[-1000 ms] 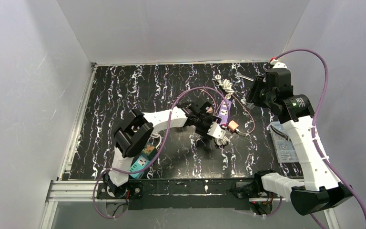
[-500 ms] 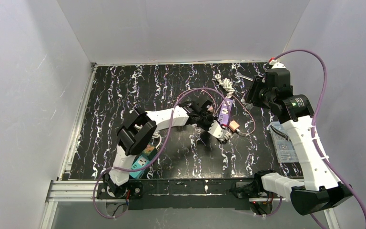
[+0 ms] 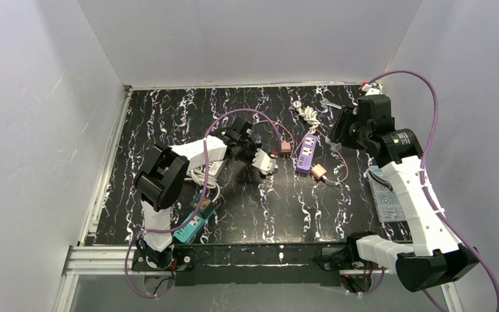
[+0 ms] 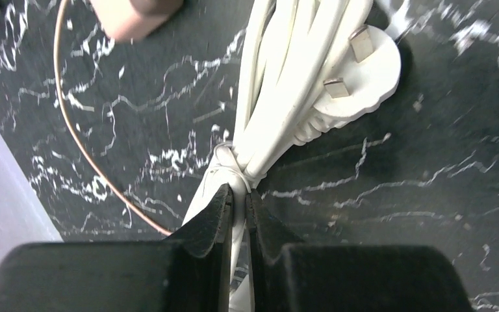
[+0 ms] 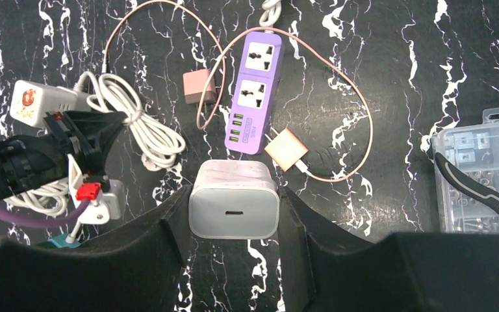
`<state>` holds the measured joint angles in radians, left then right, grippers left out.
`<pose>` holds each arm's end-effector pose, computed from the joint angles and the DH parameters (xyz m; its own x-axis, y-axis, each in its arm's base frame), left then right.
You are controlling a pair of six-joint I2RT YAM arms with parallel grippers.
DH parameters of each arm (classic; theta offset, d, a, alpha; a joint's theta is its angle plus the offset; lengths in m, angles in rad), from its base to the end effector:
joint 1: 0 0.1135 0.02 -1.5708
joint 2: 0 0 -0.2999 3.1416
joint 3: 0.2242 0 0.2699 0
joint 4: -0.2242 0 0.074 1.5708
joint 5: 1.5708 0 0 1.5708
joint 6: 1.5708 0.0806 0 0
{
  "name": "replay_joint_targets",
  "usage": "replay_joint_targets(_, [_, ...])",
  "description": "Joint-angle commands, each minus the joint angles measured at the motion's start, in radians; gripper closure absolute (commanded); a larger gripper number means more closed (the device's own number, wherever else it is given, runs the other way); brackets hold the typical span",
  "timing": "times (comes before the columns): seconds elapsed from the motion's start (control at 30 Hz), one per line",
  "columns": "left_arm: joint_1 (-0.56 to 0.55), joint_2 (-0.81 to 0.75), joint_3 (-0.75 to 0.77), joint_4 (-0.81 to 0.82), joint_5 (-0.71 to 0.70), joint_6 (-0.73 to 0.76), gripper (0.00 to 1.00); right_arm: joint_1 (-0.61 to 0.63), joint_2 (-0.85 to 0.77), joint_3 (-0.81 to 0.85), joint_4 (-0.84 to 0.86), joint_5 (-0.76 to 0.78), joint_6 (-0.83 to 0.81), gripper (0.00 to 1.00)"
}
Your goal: Insert the plug
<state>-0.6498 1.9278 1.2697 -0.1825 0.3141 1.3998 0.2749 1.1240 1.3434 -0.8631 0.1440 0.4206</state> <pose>0.3593 -0.3043 0.1688 0.6278 0.7000 -0.3403 0.7104 -0.3366 0.6181 0.2507 0.0587 0.4075 -0.5919 0.2529 -0.7653 0.0915 0.9644 0.2480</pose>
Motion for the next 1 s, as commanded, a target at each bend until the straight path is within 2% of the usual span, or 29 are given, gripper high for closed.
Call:
replay_joint_targets(0.0, [0.027, -0.005, 0.025, -0.12, -0.111, -0.002, 0.98, -0.004, -0.012, 0.004, 0.041, -0.012, 0.005, 0.82])
replay_joint_targets(0.1, [0.032, 0.021, 0.1, -0.131, -0.146, -0.102, 0.73, -0.004, -0.015, 0.007, 0.037, -0.007, -0.007, 0.82])
replay_joint_targets(0.17, [0.021, 0.002, 0.153, -0.167, -0.102, -0.21, 0.47, -0.005, -0.015, 0.011, 0.033, 0.001, -0.014, 0.82])
replay_joint_targets(0.27, [-0.039, -0.059, 0.202, -0.253, -0.038, -0.383, 0.36, -0.005, -0.015, 0.021, 0.028, 0.013, -0.022, 0.82])
replay_joint_targets(0.37, [-0.114, -0.108, 0.26, -0.357, 0.053, -0.584, 0.33, -0.005, -0.015, 0.033, 0.029, 0.032, -0.026, 0.82])
replay_joint_targets(0.47, [-0.201, -0.12, 0.289, -0.388, 0.095, -0.788, 0.33, -0.005, -0.016, 0.04, 0.032, 0.051, -0.024, 0.82])
replay_joint_targets(0.63, [-0.313, -0.018, 0.368, -0.372, 0.122, -1.018, 0.34, -0.005, -0.021, 0.074, 0.014, 0.089, -0.022, 0.82])
replay_joint_targets(0.7, [-0.322, 0.055, 0.447, -0.358, 0.1, -1.094, 0.34, -0.005, -0.022, 0.09, 0.003, 0.097, -0.021, 0.82])
replay_joint_targets(0.97, [-0.315, 0.369, 0.854, -0.399, -0.092, -1.129, 0.31, -0.005, -0.034, 0.107, -0.022, 0.117, -0.026, 0.81])
